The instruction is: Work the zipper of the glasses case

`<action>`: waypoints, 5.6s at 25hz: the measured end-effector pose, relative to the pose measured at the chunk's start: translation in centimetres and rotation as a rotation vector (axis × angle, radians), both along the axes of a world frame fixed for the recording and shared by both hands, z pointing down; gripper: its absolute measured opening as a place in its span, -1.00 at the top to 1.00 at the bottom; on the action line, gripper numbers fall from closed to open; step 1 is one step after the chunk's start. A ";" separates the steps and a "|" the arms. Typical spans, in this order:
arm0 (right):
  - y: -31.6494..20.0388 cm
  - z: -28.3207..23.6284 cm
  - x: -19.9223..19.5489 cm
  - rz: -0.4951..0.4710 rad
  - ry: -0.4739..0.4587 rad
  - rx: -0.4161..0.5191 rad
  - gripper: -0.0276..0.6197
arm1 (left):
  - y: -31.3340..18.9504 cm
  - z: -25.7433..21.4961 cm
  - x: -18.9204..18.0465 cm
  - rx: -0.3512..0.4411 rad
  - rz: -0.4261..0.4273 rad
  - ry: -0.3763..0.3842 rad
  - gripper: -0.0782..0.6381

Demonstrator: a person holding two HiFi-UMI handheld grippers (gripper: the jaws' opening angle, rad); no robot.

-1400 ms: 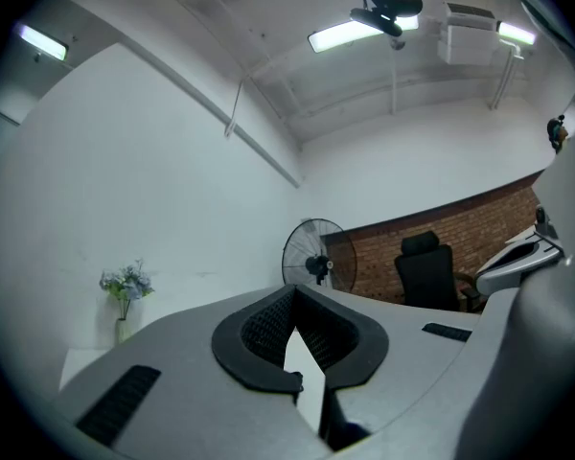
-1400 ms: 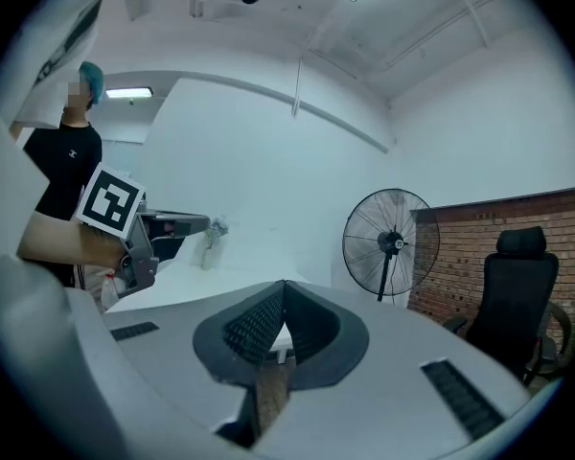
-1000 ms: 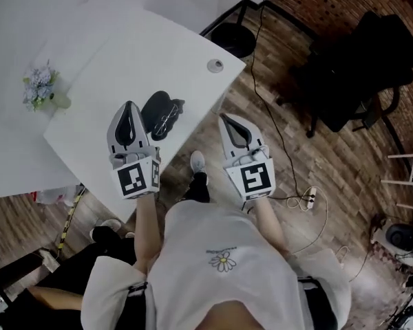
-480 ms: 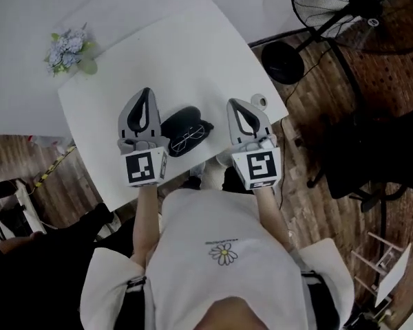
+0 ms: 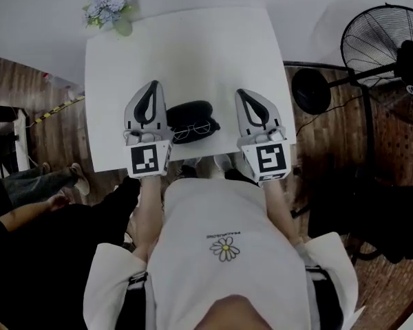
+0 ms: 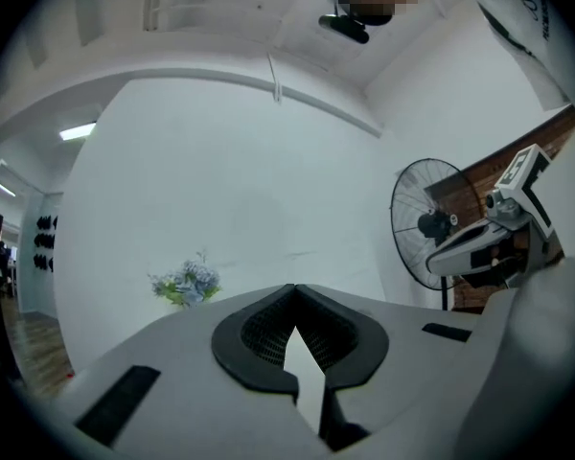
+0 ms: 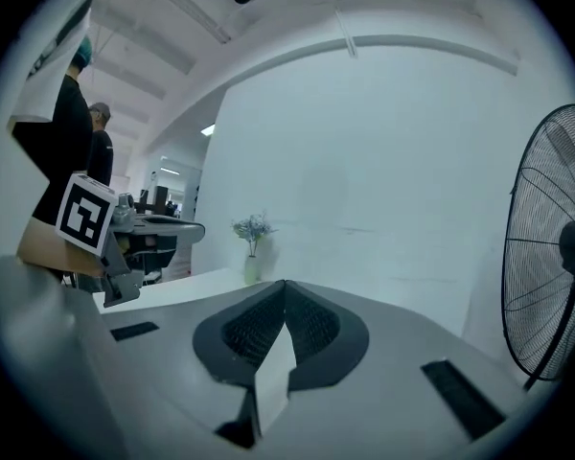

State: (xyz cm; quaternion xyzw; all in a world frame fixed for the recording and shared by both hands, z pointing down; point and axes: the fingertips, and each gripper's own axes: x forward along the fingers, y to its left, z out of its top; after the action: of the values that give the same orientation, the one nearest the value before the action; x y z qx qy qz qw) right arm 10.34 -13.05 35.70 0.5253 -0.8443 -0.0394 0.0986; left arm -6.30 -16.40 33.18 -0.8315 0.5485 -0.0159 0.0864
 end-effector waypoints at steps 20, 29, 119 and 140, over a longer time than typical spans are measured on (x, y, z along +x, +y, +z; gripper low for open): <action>0.2 1.7 -1.5 -0.086 0.031 -0.046 0.89 | 1.7 12.3 5.1 -0.382 0.491 -0.369 0.40; 0.8 3.1 -2.2 -0.100 0.063 -0.100 0.89 | 3.0 19.7 5.3 -0.696 0.733 -0.354 -0.19; 3.6 18.5 -5.4 -0.720 0.378 -0.431 0.88 | 11.9 27.1 4.8 -0.700 1.005 -1.350 -0.14; 9.4 24.6 -9.3 -1.546 1.106 -0.454 0.66 | 13.5 27.1 3.7 -0.527 1.220 -1.447 -0.14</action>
State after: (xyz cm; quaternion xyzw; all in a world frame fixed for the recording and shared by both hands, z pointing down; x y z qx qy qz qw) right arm 1.06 -3.69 60.26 -0.2974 -0.7780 -0.1706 0.5264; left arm -2.61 -2.90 60.26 -0.7543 -0.1815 -0.5962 0.2067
